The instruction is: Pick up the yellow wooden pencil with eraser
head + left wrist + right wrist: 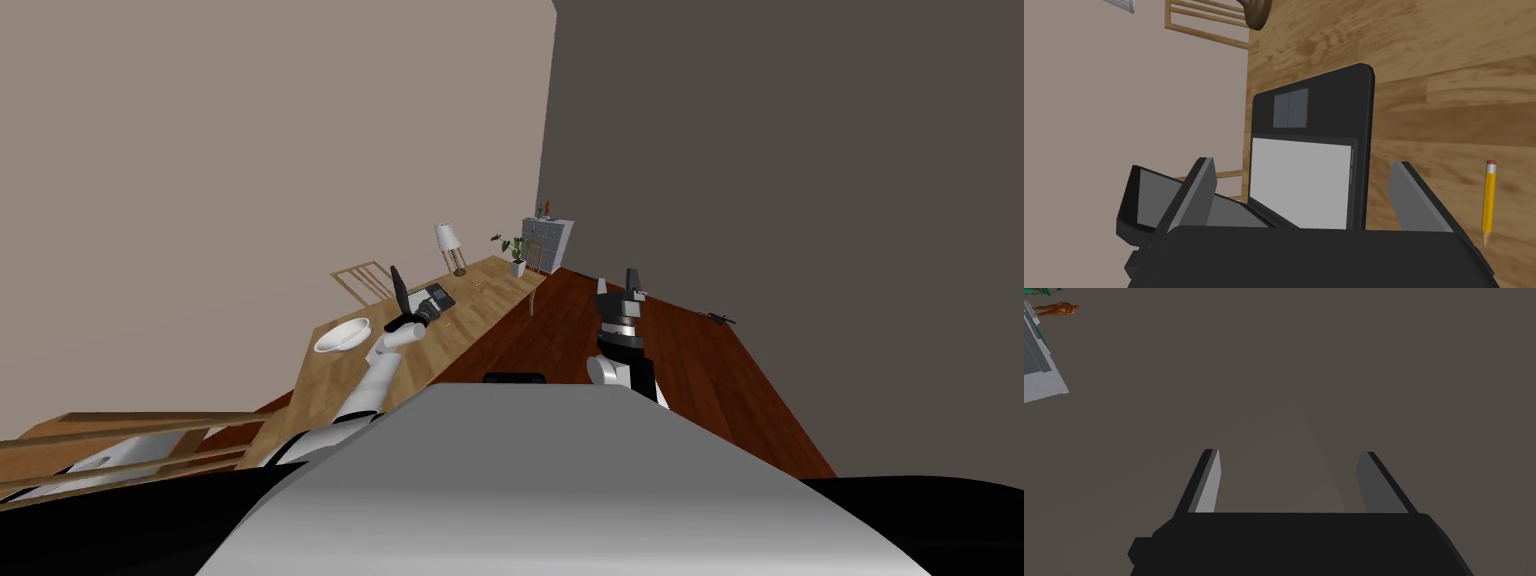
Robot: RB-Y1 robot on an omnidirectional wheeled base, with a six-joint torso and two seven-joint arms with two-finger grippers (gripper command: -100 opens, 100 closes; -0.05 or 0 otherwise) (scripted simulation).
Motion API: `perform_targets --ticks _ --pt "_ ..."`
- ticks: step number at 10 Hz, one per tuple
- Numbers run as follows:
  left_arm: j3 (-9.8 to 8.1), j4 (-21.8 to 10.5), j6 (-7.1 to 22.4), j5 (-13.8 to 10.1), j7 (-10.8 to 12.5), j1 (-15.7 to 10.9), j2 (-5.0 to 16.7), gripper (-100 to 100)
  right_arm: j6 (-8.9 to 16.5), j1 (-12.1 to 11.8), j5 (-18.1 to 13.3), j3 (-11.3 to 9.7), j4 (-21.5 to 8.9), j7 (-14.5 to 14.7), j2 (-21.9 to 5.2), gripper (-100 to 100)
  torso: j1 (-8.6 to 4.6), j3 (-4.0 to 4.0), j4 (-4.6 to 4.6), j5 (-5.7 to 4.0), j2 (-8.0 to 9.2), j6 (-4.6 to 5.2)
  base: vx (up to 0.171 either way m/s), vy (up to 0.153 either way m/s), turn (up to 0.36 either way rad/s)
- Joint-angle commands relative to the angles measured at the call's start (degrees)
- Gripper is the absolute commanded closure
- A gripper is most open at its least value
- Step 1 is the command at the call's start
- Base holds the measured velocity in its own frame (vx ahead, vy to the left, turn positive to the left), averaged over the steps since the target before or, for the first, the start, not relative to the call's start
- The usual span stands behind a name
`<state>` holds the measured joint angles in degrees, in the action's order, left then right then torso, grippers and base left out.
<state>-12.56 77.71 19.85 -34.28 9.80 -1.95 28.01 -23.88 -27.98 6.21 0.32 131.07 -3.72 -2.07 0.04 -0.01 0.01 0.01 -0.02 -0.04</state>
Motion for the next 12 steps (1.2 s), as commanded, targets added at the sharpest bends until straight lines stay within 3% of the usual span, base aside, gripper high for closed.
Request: perform_targets --ticks 1,2,3,4,5,6,7,8,9,10,11,12 --pt "-0.25 -2.86 2.86 -2.79 0.07 -1.12 1.85 -100 0.0 0.0 0.0 0.0 0.0 0.0 0.0 0 0.0 0.0 0.0 0.0 0.0 0.0 0.008 0.009 -0.196" --pt "-0.25 -4.2 3.44 -2.79 0.07 -1.12 1.85 -100 0.0 0.0 0.0 0.0 0.0 0.0 0.0 0 0.0 0.0 0.0 0.0 -0.01 0.03 0.007 0.013 -0.085" --pt "-0.32 -6.82 4.96 -5.08 0.06 -2.05 3.25 -100 0.0 0.0 0.0 0.0 0.0 0.0 0.0 0 0.01 0.0 0.0 0.0 -0.01 -0.01 0.008 0.012 -0.15" --pt "-0.32 -7.56 6.01 -5.08 0.06 -2.05 3.25 -100 0.0 0.0 0.0 0.0 0.0 0.0 0.0 0 0.02 0.0 0.0 0.0 -0.01 0.01 0.006 0.017 -0.089" --pt "-0.31 -10.45 7.45 -7.35 0.06 -2.88 4.64 -100 0.0 0.0 0.0 0.0 0.0 0.0 0.0 0 0.02 0.0 0.0 0.0 0.0 -0.02 0.008 0.018 -0.218" --pt "-0.31 -10.88 8.54 -7.35 0.06 -2.88 4.64 -100 0.0 0.0 0.0 0.0 0.0 0.0 0.0 0 0.02 0.0 0.0 0.0 0.0 0.03 0.006 0.021 -0.095" --pt "-0.22 -12.18 11.04 -8.89 0.06 -3.62 6.0 -100 0.0 0.0 0.0 0.0 0.0 0.0 0.0 0 0.03 0.01 0.0 0.0 0.01 -0.03 0.005 0.017 -0.18" --pt "-0.22 -14.16 11.04 -9.61 0.06 -3.62 6.0 -100 0.0 0.0 0.0 0.0 0.0 0.0 0.0 0 0.04 0.0 -0.01 0.0 0.0 0.02 0.005 0.021 -0.087" --pt "-0.06 -15.58 13.47 -11.82 0.06 -4.26 7.32 -100 0.0 -0.01 0.0 0.0 0.0 0.0 0.0 0 0.04 0.01 0.0 0.01 0.01 -0.03 0.004 0.022 -0.181" --pt "-0.06 -17.39 13.47 -11.82 0.06 -4.26 7.32 -100 0.0 0.0 0.0 0.0 0.0 0.0 0.0 0 0.04 0.0 -0.01 0.01 0.0 0.02 0.006 0.025 -0.092" --pt "0.18 -19.0 15.84 -13.99 0.05 -4.8 8.61 -100 0.0 -0.01 0.0 0.01 0.0 0.0 0.0 0 0.05 0.0 0.0 0.01 0.01 -0.04 0.007 0.022 -0.163" --pt "0.18 -20.06 15.84 -13.99 0.05 -4.8 8.61 -100 0.0 0.0 0.0 0.0 0.0 0.0 0.0 0 0.04 0.0 0.0 0.01 0.0 0.0 0.003 0.023 -0.096"
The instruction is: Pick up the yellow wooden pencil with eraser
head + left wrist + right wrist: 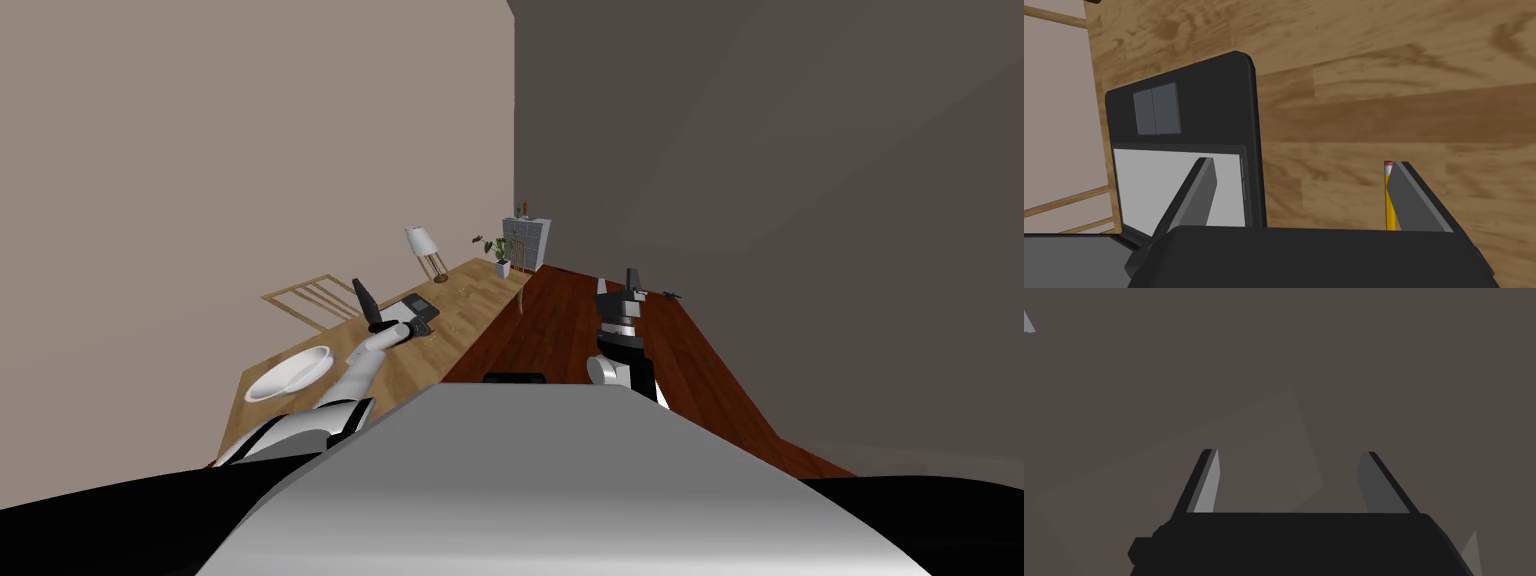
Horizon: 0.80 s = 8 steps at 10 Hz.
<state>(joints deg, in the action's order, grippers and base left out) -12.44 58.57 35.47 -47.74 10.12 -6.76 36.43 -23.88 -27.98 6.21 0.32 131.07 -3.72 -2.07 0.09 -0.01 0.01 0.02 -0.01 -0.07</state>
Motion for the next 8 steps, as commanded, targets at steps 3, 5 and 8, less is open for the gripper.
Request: perform_targets --ticks 3,5,8 --pt "0.35 -4.52 2.5 -2.63 -0.28 -0.41 1.44 -100 0.0 0.0 0.0 0.0 0.0 0.0 0.0 0 0.01 0.0 0.0 0.01 0.0 -0.01 0.005 0.022 -0.082" --pt "1.14 -8.92 6.29 -6.6 -0.3 -0.98 3.78 -100 0.0 0.01 0.0 0.0 0.0 0.0 0.0 0 -0.02 0.0 0.0 -0.01 0.01 0.04 0.003 0.031 -0.225" --pt "1.6 -12.31 8.78 -8.45 -0.32 -1.12 4.87 -100 0.0 -0.01 0.0 0.0 0.0 0.0 0.0 0 -0.01 0.01 0.0 0.0 0.01 -0.03 0.0 0.025 -0.065"
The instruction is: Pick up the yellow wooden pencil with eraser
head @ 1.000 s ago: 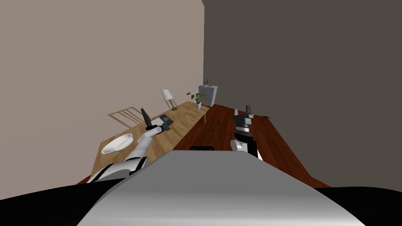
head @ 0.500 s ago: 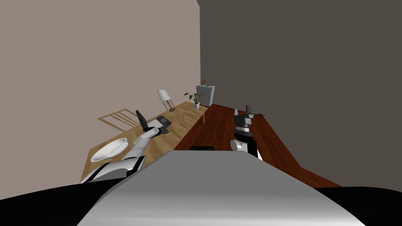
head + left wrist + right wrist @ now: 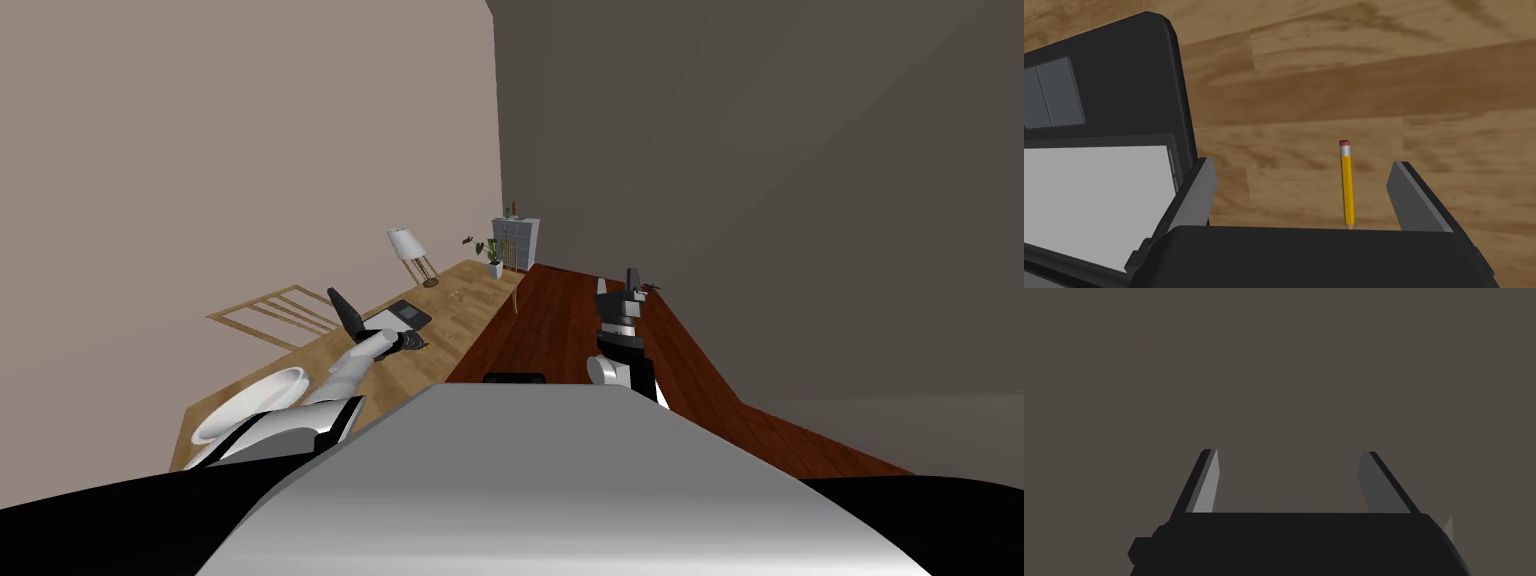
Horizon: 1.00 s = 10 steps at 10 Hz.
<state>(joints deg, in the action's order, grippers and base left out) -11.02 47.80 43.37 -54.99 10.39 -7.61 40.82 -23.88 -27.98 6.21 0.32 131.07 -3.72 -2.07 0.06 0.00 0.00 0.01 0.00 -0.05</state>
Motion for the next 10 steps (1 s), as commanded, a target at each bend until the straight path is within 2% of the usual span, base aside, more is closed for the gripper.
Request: perform_targets --ticks 1,3,4,6,8,9,10 --pt "0.18 -2.49 0.89 -1.2 -0.58 -0.28 0.48 -100 0.0 0.0 0.0 0.0 0.0 0.0 0.0 0 0.0 0.0 0.0 0.0 0.0 0.0 0.0 0.022 -0.115" --pt "1.19 -7.63 4.1 -4.57 -0.6 -0.33 2.49 -100 0.0 0.0 0.0 0.0 0.0 0.0 0.0 0 0.04 -0.01 0.01 0.01 -0.01 -0.02 0.002 0.04 -0.187" --pt "1.19 -7.63 4.49 -4.57 -0.6 -0.33 2.49 -100 0.0 0.0 0.0 0.0 0.0 0.0 0.0 0 0.11 0.0 0.0 0.02 0.0 -0.01 -0.001 0.043 -0.074" --pt "2.24 -12.03 7.54 -7.44 -0.63 -0.15 4.23 -100 0.0 0.0 0.0 0.0 0.0 0.0 0.0 0 0.06 -0.01 0.0 0.01 -0.01 -0.02 -0.001 0.035 -0.155" --pt "2.24 -12.46 7.54 -7.44 -0.63 -0.15 4.23 -100 0.0 -0.01 0.0 0.01 0.0 0.0 0.0 0 0.07 0.0 0.0 0.02 -0.01 -0.06 -0.002 0.025 -0.027" --pt "2.74 -13.91 8.84 -8.67 -0.64 0.01 4.96 -100 0.0 -0.01 0.0 0.01 0.0 0.0 0.0 0 0.0 0.0 0.0 0.01 0.0 -0.06 -0.002 0.013 -0.106" --pt "2.74 -13.91 8.84 -8.67 -0.64 0.01 4.96 -100 0.0 0.0 0.0 0.0 0.0 0.0 0.0 0 -0.02 0.01 0.0 0.0 0.01 -0.03 -0.004 0.018 -0.064"
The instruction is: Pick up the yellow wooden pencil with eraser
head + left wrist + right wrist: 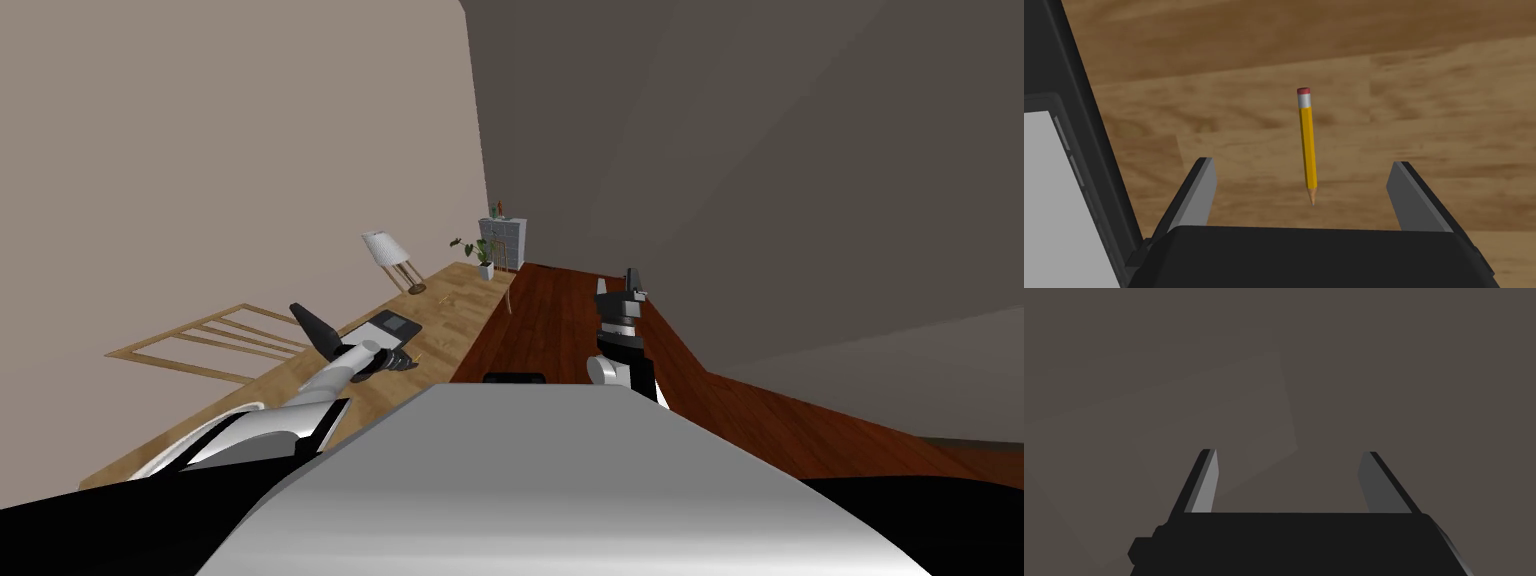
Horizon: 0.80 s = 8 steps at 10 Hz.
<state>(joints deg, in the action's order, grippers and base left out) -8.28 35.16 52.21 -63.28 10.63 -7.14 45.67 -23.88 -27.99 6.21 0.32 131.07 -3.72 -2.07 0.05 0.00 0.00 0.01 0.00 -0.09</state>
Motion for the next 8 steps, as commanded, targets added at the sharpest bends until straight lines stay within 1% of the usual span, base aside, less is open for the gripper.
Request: perform_targets --ticks 1,2,4,5,6,7,8 --pt "0.48 -2.86 1.13 -1.46 -0.89 -0.28 0.75 -100 0.0 0.0 0.0 0.0 0.0 0.0 0.0 0 0.0 0.0 0.0 0.0 0.0 0.0 -0.004 0.02 -0.112" --pt "0.48 -2.92 1.13 -1.46 -0.89 -0.28 0.75 -100 0.0 0.0 0.0 0.0 0.0 0.0 0.0 0 0.02 0.0 0.0 0.0 0.0 0.01 -0.002 0.023 -0.043" --pt "1.29 -5.45 2.87 -3.15 -0.9 0.1 1.7 -100 0.0 0.0 0.0 0.0 0.0 0.0 0.0 0 0.04 0.0 0.0 0.01 0.0 0.0 -0.003 0.027 -0.091" --pt "1.29 -5.45 2.87 -3.15 -0.9 0.1 1.7 -100 0.0 0.0 0.0 0.0 0.0 0.0 0.0 0 0.05 0.0 0.0 0.01 0.01 0.0 -0.002 0.024 -0.039" --pt "1.81 -6.89 3.85 -4.11 -0.9 0.41 2.24 -100 0.0 0.0 0.0 0.0 0.0 0.0 0.0 0 0.03 -0.01 0.0 0.01 -0.01 -0.01 -0.003 0.024 -0.08" --pt "1.47 -7.51 3.02 -3.82 -1.69 -0.31 1.87 -100 0.0 0.0 0.0 0.0 0.0 0.0 0.0 0 0.03 -0.01 0.0 0.01 -0.01 0.0 -0.002 0.013 -0.021" --pt "1.51 -7.83 3.08 -3.92 -1.96 -0.36 1.89 0 0.0 0.0 0.0 0.0 0.0 0.0 0.0 0 -0.01 -0.01 0.0 0.0 -0.01 -0.01 0.0 0.0 0.0"
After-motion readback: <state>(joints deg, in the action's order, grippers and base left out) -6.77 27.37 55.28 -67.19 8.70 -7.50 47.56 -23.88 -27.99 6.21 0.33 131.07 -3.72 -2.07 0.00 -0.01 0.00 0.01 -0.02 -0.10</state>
